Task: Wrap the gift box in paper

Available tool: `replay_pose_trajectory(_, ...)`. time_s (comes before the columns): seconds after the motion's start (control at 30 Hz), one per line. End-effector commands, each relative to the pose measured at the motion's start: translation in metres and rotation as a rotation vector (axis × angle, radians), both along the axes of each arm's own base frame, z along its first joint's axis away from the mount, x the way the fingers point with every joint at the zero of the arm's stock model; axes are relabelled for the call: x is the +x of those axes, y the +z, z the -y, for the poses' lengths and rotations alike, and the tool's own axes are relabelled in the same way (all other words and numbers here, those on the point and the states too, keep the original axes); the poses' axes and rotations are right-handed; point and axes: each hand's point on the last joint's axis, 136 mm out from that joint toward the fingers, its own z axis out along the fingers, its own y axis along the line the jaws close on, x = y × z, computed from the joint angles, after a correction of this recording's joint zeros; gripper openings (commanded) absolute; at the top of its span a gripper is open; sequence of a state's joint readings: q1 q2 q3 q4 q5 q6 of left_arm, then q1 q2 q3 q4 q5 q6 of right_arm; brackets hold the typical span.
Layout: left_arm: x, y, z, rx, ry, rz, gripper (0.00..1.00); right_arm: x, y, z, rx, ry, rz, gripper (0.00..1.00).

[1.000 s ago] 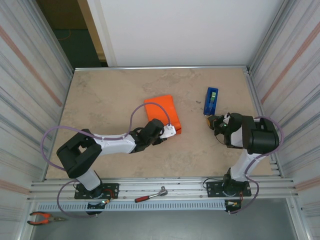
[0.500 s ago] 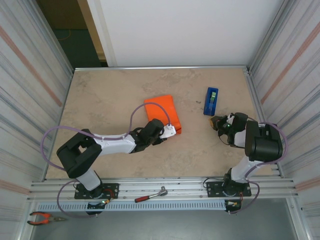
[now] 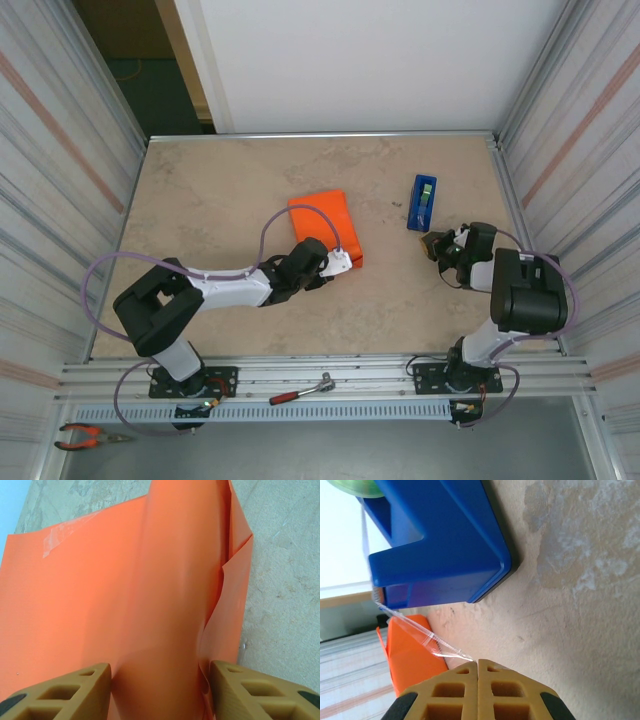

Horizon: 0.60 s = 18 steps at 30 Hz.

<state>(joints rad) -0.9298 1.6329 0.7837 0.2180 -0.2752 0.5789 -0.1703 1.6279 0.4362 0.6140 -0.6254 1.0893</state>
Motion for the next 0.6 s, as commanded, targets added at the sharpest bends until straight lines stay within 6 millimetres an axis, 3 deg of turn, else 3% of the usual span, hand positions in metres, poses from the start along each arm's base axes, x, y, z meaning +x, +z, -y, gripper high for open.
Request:
replay_pose_trajectory(0.0,-0.016,-0.028,-0.003,0.05,-0.023,-0.084,0.53,-0.021,-0.038,0.001,-0.005,-0.01,-0.142,0.0)
replay_pose_trajectory(0.33,-0.016,-0.027,-0.004,0.049,-0.023,-0.082,0.53,-0.028,-0.046,0.025,0.014,-0.073,-0.173,0.0)
replay_pose_trajectory(0.57,-0.016,-0.027,-0.003,0.049,-0.022,-0.083,0.53,-0.03,-0.031,0.023,0.038,-0.053,-0.127,0.0)
